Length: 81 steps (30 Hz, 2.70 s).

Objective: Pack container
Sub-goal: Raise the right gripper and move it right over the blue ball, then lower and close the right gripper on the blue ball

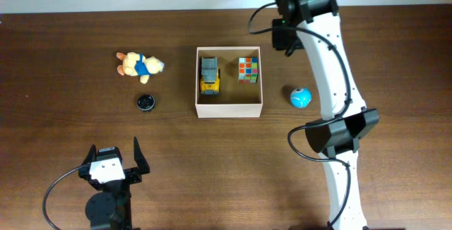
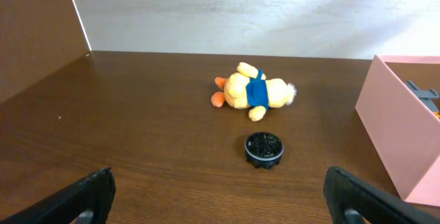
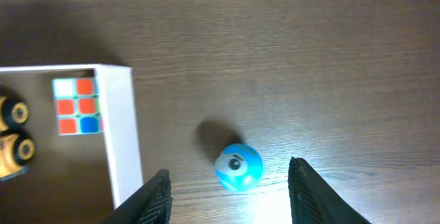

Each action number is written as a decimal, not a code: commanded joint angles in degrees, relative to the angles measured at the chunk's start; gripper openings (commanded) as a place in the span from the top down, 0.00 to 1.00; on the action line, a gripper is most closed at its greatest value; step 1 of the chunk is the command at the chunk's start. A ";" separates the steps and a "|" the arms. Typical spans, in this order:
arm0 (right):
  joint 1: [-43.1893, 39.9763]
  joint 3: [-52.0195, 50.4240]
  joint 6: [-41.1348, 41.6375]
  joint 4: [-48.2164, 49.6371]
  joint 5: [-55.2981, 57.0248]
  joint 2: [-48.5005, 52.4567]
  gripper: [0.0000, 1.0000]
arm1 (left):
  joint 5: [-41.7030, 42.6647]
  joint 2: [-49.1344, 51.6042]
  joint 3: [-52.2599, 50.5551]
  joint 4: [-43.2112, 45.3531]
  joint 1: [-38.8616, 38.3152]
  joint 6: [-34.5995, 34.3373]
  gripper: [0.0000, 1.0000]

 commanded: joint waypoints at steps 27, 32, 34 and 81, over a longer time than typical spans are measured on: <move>-6.80 -34.36 4.68 8.87 -7.98 0.09 0.55 | -0.59 0.04 -0.42 0.35 -0.22 -0.35 0.01; -7.17 -36.24 2.23 9.84 -11.26 0.09 0.54 | -0.59 0.02 -0.42 0.35 -0.22 -0.35 0.01; -7.13 -36.28 2.16 9.66 -11.41 0.09 0.53 | -0.59 0.04 -0.42 0.35 -0.22 -0.35 0.01; -7.13 -30.25 -3.23 12.70 -12.72 0.07 0.80 | -0.59 0.02 -0.42 0.35 -0.22 -0.35 0.01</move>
